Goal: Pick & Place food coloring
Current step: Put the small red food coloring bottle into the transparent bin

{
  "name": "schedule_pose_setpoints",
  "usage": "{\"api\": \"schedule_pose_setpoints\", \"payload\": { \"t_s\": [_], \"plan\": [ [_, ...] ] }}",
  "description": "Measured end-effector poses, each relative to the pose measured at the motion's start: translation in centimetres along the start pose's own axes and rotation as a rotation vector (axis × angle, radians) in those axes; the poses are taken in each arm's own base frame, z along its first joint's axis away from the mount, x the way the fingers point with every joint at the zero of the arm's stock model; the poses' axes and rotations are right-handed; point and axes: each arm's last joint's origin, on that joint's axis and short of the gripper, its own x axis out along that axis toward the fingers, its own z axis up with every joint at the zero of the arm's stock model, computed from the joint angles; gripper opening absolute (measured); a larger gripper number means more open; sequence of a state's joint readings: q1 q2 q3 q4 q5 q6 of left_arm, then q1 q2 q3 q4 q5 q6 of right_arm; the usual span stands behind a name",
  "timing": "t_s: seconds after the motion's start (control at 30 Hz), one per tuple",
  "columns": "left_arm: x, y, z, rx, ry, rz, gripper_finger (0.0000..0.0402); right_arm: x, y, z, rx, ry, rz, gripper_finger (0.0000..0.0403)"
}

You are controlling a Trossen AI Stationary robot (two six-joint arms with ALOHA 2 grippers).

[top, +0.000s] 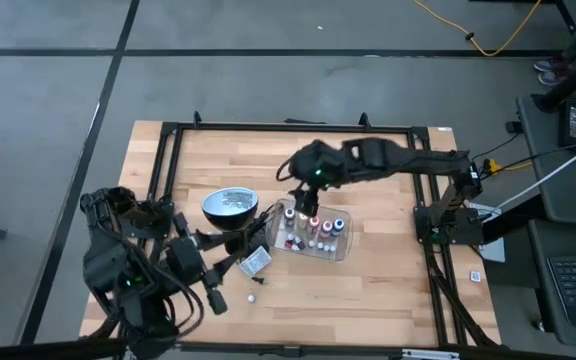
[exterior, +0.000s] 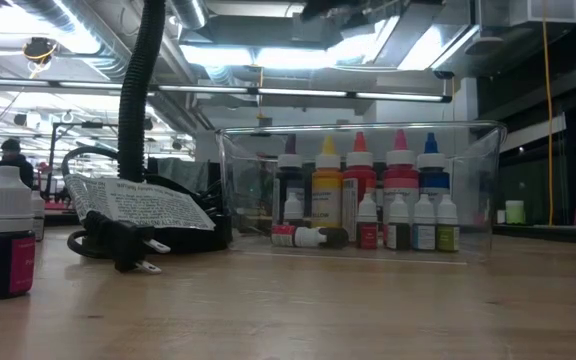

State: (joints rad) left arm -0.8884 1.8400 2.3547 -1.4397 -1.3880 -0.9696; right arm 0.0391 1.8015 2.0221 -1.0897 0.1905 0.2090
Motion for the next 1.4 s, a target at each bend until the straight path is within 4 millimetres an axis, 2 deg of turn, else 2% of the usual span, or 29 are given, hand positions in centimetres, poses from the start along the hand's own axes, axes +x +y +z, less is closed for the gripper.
{"api": "schedule_pose_setpoints", "payload": {
  "t_s": [0.13,0.37,0.47,0.6,0.77,0.87,0.93,1.13,1.3,1.4],
  "plan": [
    [-0.8,2.1,2.0,-0.027,0.026,-0.051,0.0136,-3.5,-0.5,0.9,0.033,-0.019,0.005,0.0284],
    [-4.0,7.4,5.2,-0.017,0.028,-0.174,0.0127,-8.3,-1.3,0.9,0.072,-0.002,0.008,0.0284],
    [-4.6,11.1,6.1,-0.056,0.038,-0.185,0.0134,-9.3,-1.7,0.3,0.070,0.011,0.001,0.0284],
    [-4.7,15.8,7.3,-0.111,0.023,-0.191,0.0168,-11.0,-2.3,-0.6,0.065,0.028,-0.031,0.0284],
    [-4.3,21.4,7.8,-0.211,0.016,-0.159,0.0207,-12.6,-3.1,-1.4,0.031,0.019,-0.142,0.0284],
    [-4.0,23.6,7.4,-0.279,0.001,-0.111,0.0207,-13.6,-3.5,-1.7,-0.004,-0.004,-0.174,0.0284],
    [-3.7,24.4,6.8,-0.277,-0.004,-0.072,0.0199,-14.0,-3.6,-1.8,-0.035,-0.012,-0.183,0.0284],
    [-2.0,24.3,3.8,-0.192,-0.011,0.102,0.0169,-14.7,-3.8,-2.0,-0.163,-0.014,-0.184,0.0284],
    [-0.4,24.5,1.0,-0.267,-0.052,0.280,0.0152,-14.5,-4.2,-1.9,-0.215,-0.004,-0.196,0.0284],
    [0.8,23.9,-0.9,-0.253,-0.031,0.349,0.0144,-14.5,-4.5,-1.8,-0.224,-0.006,-0.203,0.0284]
  ]
}}
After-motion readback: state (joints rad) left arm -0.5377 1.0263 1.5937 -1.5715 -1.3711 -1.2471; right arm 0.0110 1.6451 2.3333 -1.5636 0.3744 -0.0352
